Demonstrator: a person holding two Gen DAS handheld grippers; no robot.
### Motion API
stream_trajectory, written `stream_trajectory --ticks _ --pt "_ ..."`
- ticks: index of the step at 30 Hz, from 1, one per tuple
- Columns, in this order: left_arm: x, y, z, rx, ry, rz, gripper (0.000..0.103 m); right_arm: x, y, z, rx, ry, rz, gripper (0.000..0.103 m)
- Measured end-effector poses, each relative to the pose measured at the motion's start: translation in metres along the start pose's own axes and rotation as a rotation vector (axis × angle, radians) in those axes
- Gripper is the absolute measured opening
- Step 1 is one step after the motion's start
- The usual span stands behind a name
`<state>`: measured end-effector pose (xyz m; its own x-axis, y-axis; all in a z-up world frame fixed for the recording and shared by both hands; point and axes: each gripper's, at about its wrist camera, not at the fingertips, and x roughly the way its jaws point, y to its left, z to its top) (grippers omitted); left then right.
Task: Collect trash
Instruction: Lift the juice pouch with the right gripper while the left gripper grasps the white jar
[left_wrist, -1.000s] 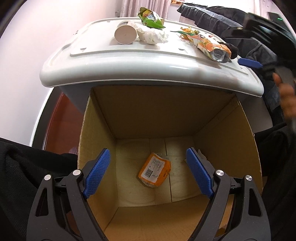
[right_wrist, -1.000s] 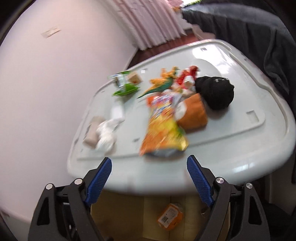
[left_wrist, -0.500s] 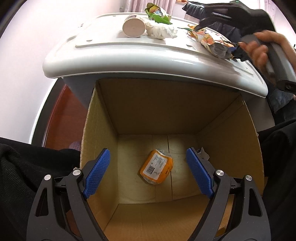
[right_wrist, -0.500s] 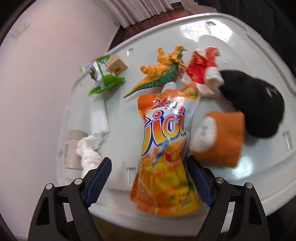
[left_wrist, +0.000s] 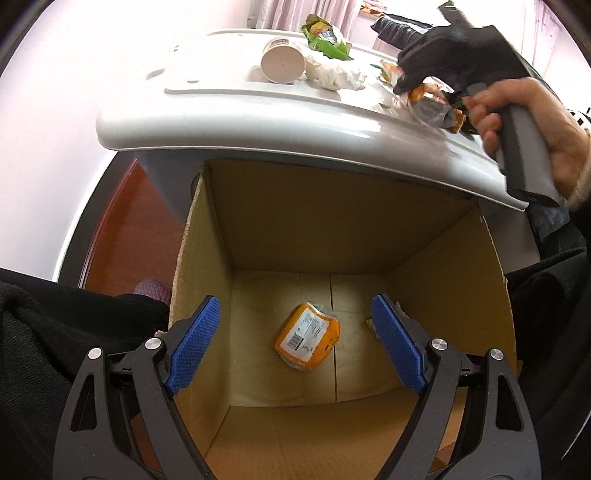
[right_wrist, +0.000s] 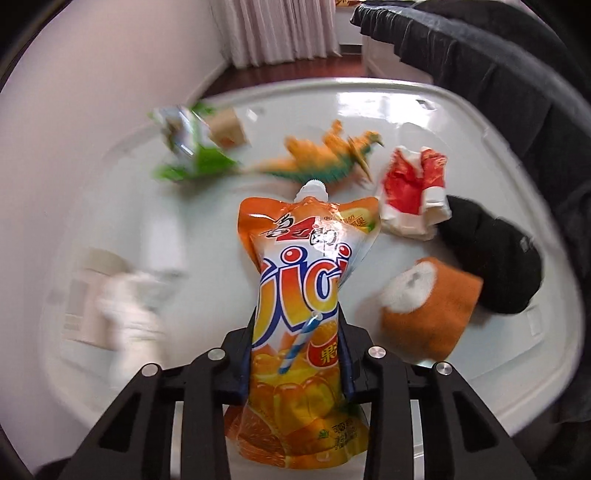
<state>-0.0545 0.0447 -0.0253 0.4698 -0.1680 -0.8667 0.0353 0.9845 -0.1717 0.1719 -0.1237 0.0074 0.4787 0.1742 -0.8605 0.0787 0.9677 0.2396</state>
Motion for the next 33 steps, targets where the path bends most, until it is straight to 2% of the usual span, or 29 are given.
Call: stream_trajectory --ticks 4,8,12,16,19,21,24,28,33 --pt "-0.001 0.003 0.001 -0.020 -0.011 -0.006 0.082 -0.034 -0.004 -0.002 0.001 -0.058 0.143 0.035" --pt "-0.009 0.005 0.005 -0.024 -0.038 -0.025 0.082 -0.082 -0.008 -0.020 -0.056 -0.127 0.174 0.035" --pt "-0.021 0.008 0.022 -0.024 -0.069 -0.014 0.082 -0.120 -0.020 -0.069 -0.161 -0.233 0.148 0.036" --pt "-0.027 0.014 0.065 -0.024 -0.114 0.035 0.082 -0.115 -0.027 -0.095 -0.185 -0.262 0.140 0.036" --pt "-0.019 0.011 0.100 0.012 -0.134 0.073 0.082 -0.109 -0.033 -0.094 -0.170 -0.260 0.161 0.036" --pt "-0.004 0.008 0.131 0.044 -0.120 0.127 0.082 -0.110 -0.036 -0.092 -0.168 -0.266 0.159 0.036" --pt "0.017 0.006 0.164 0.062 -0.084 0.135 0.082 -0.112 -0.048 -0.090 -0.132 -0.264 0.185 0.036" --pt "0.042 -0.004 0.191 0.118 -0.047 0.152 0.082 -0.110 -0.059 -0.088 -0.072 -0.242 0.210 0.037" --pt "0.065 -0.012 0.208 0.180 -0.022 0.217 0.082 -0.114 -0.062 -0.085 -0.054 -0.260 0.199 0.037"
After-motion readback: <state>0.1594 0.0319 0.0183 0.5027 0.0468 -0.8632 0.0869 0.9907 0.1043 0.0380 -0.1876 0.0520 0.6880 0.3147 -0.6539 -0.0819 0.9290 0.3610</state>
